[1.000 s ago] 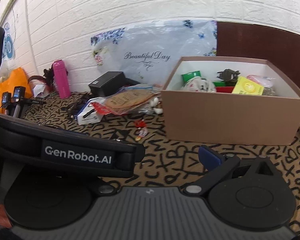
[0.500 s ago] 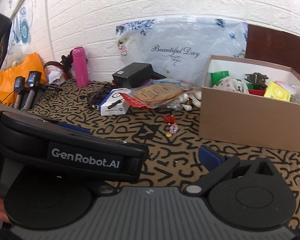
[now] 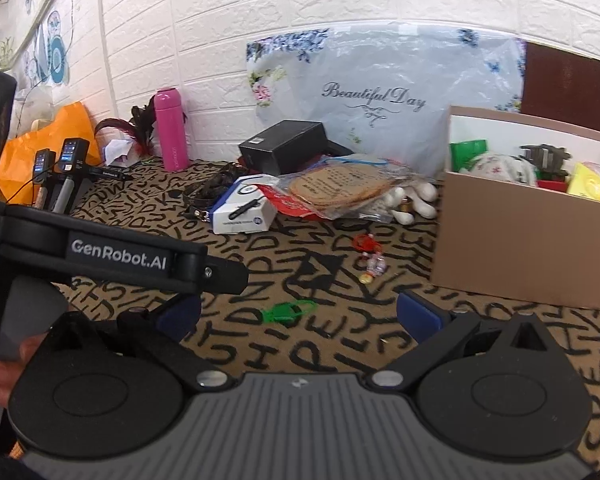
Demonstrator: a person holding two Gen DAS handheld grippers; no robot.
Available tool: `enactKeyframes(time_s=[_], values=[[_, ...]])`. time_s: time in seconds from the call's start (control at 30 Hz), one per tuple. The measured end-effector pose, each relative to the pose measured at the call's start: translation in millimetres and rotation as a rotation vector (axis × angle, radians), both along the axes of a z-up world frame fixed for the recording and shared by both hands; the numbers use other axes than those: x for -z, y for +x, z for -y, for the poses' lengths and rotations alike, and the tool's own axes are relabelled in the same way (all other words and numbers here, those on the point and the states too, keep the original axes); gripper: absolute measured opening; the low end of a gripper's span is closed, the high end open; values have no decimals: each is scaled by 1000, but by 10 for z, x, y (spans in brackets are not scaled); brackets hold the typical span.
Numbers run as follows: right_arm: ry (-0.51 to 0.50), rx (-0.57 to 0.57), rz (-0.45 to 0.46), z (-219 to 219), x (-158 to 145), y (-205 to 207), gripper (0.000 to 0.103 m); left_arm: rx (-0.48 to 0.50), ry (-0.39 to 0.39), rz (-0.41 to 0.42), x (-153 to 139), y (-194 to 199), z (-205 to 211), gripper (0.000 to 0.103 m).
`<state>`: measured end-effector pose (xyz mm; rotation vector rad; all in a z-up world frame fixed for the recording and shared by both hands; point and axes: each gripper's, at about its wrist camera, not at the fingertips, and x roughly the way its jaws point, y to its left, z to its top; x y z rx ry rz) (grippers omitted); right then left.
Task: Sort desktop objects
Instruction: 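Withdraw the left tool from the cardboard box toward the blue-white HP box, then grasp the blue-white HP box with the left tool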
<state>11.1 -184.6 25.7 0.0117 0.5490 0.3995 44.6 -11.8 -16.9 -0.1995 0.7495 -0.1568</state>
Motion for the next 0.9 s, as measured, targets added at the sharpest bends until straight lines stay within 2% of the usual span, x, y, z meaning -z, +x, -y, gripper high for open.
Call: enactKeyframes(time_s=[0.33,0.4,0.43,0.47,0.7,0.9], values=[[-31,-72,5,-388,153,479,100,-25,-28,10,137,436,-385,98],[-36,-96,13,-470,174,572,96,-38,-43,0,174,545,-465,95],[-44,-112,15,-519,187,616,85,-44,-50,-5,193,600,-503,94],[-58,-131,16,-572,208,668,82,-46,-56,-6,207,650,-535,93],[-109,-196,17,-846,375,1026,80,-20,-74,3,307,970,-667,90],[-125,-211,43,-1007,457,1288,75,-31,-174,49,330,1174,-813,91]])
